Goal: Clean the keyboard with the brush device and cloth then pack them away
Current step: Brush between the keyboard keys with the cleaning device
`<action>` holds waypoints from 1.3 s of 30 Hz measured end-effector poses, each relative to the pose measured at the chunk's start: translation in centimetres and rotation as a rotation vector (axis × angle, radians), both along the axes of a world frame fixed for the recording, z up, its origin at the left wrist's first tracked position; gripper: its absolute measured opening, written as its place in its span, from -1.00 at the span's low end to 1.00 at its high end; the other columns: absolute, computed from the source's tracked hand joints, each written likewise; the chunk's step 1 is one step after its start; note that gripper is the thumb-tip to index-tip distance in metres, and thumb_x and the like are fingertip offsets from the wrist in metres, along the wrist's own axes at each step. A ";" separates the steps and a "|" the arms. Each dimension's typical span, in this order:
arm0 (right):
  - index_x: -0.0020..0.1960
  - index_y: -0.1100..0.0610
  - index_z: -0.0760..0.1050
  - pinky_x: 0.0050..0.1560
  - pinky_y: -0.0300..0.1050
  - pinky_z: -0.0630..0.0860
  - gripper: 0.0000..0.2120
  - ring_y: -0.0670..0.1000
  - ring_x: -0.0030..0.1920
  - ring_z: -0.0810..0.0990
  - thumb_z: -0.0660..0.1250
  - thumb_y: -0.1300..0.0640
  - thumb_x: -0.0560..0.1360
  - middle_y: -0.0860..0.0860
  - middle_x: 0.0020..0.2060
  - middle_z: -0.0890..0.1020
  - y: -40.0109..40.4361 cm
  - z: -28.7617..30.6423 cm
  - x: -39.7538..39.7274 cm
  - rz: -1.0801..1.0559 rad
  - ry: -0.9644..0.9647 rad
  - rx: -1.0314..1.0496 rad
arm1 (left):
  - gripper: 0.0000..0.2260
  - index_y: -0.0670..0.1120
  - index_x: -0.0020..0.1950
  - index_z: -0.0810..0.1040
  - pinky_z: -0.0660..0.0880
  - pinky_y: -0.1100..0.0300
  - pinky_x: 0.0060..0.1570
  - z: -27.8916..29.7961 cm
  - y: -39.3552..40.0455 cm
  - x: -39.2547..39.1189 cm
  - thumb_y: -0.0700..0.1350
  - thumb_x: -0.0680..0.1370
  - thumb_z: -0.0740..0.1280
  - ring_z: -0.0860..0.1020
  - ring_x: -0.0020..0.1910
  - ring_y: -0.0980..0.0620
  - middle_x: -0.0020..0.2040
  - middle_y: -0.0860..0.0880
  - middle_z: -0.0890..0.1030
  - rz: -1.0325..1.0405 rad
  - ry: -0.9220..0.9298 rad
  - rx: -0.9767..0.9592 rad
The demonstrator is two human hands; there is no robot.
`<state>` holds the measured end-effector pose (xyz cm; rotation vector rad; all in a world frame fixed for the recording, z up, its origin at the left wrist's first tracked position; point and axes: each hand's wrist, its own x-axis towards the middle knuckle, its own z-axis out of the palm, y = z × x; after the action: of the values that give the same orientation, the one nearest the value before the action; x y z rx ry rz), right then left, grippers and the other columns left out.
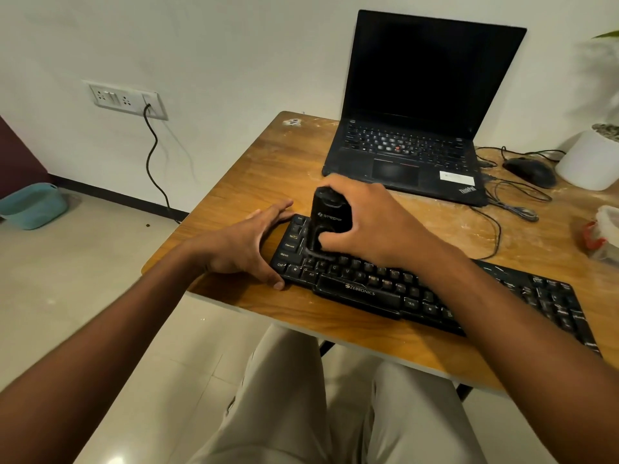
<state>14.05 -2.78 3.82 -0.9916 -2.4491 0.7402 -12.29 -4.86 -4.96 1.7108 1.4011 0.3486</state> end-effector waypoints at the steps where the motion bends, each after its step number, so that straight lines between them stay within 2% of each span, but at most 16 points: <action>1: 0.27 -0.02 0.45 -0.29 -0.32 0.53 -0.50 -0.14 -0.14 0.59 0.56 0.09 0.41 -0.13 -0.07 0.56 -0.2 -0.4 -0.9 -0.007 0.044 0.019 | 0.33 0.52 0.56 -0.08 0.22 -0.30 0.55 0.0 0.0 0.0 0.20 0.07 0.77 0.14 0.64 -0.13 0.61 0.17 0.24 0.002 -0.001 0.008; 3: 0.28 -0.03 0.45 -0.25 -0.32 0.52 -0.50 -0.15 -0.11 0.58 0.55 0.09 0.40 -0.12 -0.07 0.57 -0.8 -1.5 -2.4 0.003 0.116 0.029 | 0.27 0.43 0.58 0.03 0.29 -0.27 0.52 0.1 0.0 0.2 0.16 0.10 0.78 0.24 0.59 -0.08 0.53 0.19 0.35 -0.007 -0.013 0.038; 6: 0.31 -0.03 0.45 -0.15 -0.19 0.63 -0.47 -0.09 -0.06 0.63 0.55 0.10 0.41 -0.08 -0.03 0.63 -1.2 -2.9 -3.5 0.053 0.111 -0.013 | 0.13 0.35 0.53 0.19 0.35 -0.21 0.49 0.2 0.0 0.2 0.11 0.12 0.77 0.34 0.50 0.01 0.42 0.23 0.44 -0.023 -0.017 0.065; 8: 0.33 -0.06 0.44 -0.13 -0.15 0.63 -0.45 -0.07 -0.05 0.63 0.55 0.10 0.40 -0.09 -0.02 0.62 -1.1 -2.6 -2.9 0.078 0.032 -0.012 | 0.21 0.37 0.57 0.11 0.29 -0.28 0.52 0.2 0.2 0.0 0.15 0.10 0.78 0.26 0.57 -0.07 0.50 0.19 0.39 -0.028 -0.009 0.046; 12: 0.25 -0.13 0.44 -0.19 -0.25 0.53 -0.47 -0.15 -0.10 0.58 0.58 0.08 0.38 -0.19 -0.08 0.56 -0.2 -0.8 -1.0 0.109 -0.190 -0.003 | 0.31 0.61 0.49 -0.10 0.19 -0.31 0.56 0.5 0.3 -0.2 0.19 0.05 0.77 0.10 0.65 -0.16 0.65 0.07 0.17 -0.010 0.009 -0.029; 15: 0.16 -0.11 0.45 -0.24 -0.21 0.52 -0.56 -0.13 -0.15 0.59 0.57 0.09 0.39 -0.14 -0.10 0.57 0.0 -0.4 -1.5 0.083 -0.071 0.021 | 0.32 0.51 0.57 -0.05 0.20 -0.29 0.56 0.0 0.5 -0.6 0.17 0.08 0.78 0.15 0.64 -0.12 0.63 0.09 0.24 -0.043 -0.014 -0.028; 18: 0.25 -0.07 0.46 -0.20 -0.17 0.62 -0.52 -0.09 -0.10 0.62 0.55 0.10 0.40 -0.09 -0.06 0.60 -0.8 -1.3 -3.3 0.072 0.083 0.015 | 0.12 0.31 0.56 0.18 0.31 -0.11 0.53 0.5 0.4 -0.7 0.02 0.18 0.77 0.34 0.52 0.04 0.46 0.18 0.44 -0.075 -0.024 0.000; 20: 0.30 -0.05 0.46 -0.15 -0.12 0.65 -0.49 -0.07 -0.09 0.64 0.54 0.10 0.41 -0.08 -0.05 0.63 -1.4 -2.2 -4.1 0.107 0.080 0.016 | -0.08 0.30 0.41 0.32 0.42 0.08 0.42 1.1 0.2 -0.4 -0.16 0.23 0.74 0.47 0.36 0.15 0.33 0.17 0.53 -0.072 -0.034 0.001; 21: 0.32 -0.05 0.45 -0.13 -0.08 0.65 -0.48 -0.06 -0.08 0.64 0.54 0.10 0.41 -0.07 -0.04 0.63 -1.6 -2.5 -4.2 0.119 0.053 0.025 | -0.10 0.31 0.38 0.33 0.43 0.09 0.41 1.2 0.2 -0.4 -0.18 0.24 0.73 0.48 0.34 0.15 0.32 0.16 0.53 -0.069 -0.033 0.003; 22: 0.34 -0.06 0.45 -0.12 -0.07 0.65 -0.46 -0.06 -0.08 0.63 0.54 0.09 0.41 -0.08 -0.03 0.63 -1.6 -2.5 -4.0 0.125 0.012 0.033 | -0.07 0.31 0.42 0.31 0.40 0.07 0.44 1.2 0.2 -0.5 -0.14 0.24 0.74 0.46 0.37 0.13 0.34 0.16 0.51 -0.070 -0.024 0.010; 24: 0.37 -0.08 0.43 -0.13 -0.13 0.62 -0.42 -0.09 -0.08 0.60 0.55 0.07 0.40 -0.12 -0.03 0.60 -1.2 -1.7 -2.9 0.132 -0.110 0.044 | 0.12 0.31 0.57 0.15 0.31 -0.09 0.53 1.0 0.3 -0.7 0.00 0.20 0.76 0.34 0.51 0.02 0.48 0.14 0.42 -0.068 -0.014 -0.007; 27: 0.26 -0.17 0.43 -0.23 -0.27 0.51 -0.48 -0.14 -0.14 0.58 0.56 0.06 0.40 -0.19 -0.10 0.56 -0.4 0.0 -1.1 0.154 -0.267 0.033 | 0.26 0.48 0.57 -0.07 0.20 -0.21 0.59 0.8 0.3 -0.9 0.06 0.17 0.75 0.17 0.62 -0.07 0.62 0.14 0.22 -0.064 -0.028 -0.065; 30: 0.12 -0.18 0.40 -0.23 -0.21 0.57 -0.57 -0.13 -0.15 0.59 0.56 0.09 0.41 -0.16 -0.11 0.57 0.0 0.3 -1.2 0.126 -0.147 0.022 | 0.27 0.51 0.56 -0.07 0.20 -0.23 0.58 0.8 0.4 -0.8 0.10 0.15 0.75 0.16 0.62 -0.08 0.62 0.15 0.20 -0.064 -0.036 -0.074; 34: 0.22 -0.08 0.46 -0.18 -0.20 0.60 -0.55 -0.11 -0.10 0.62 0.55 0.10 0.41 -0.11 -0.07 0.61 -0.9 -1.4 -2.8 0.128 0.022 -0.012 | 0.23 0.39 0.61 0.04 0.26 -0.21 0.55 0.5 0.5 -0.8 0.16 0.13 0.76 0.26 0.58 -0.02 0.55 0.16 0.34 -0.067 -0.024 -0.025; 36: 0.25 -0.09 0.44 -0.20 -0.25 0.56 -0.53 -0.13 -0.09 0.61 0.54 0.09 0.42 -0.14 -0.07 0.60 -1.2 -2.0 -2.4 0.131 -0.011 -0.026 | 0.25 0.39 0.61 0.02 0.27 -0.20 0.56 0.6 0.4 -0.7 0.13 0.15 0.76 0.27 0.57 -0.03 0.56 0.15 0.32 -0.064 -0.032 -0.038; 39: 0.17 -0.16 0.41 -0.21 -0.26 0.52 -0.55 -0.16 -0.12 0.58 0.55 0.06 0.41 -0.17 -0.08 0.57 -0.8 -1.2 -0.4 0.107 -0.151 -0.044 | 0.28 0.43 0.61 -0.09 0.19 -0.19 0.59 0.8 0.3 -0.7 0.01 0.20 0.75 0.17 0.61 -0.03 0.62 0.18 0.21 -0.060 -0.045 -0.074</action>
<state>13.67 -3.63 2.61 -0.9708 -2.6448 0.7828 -12.97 -4.59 -4.11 1.6707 1.3114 0.2966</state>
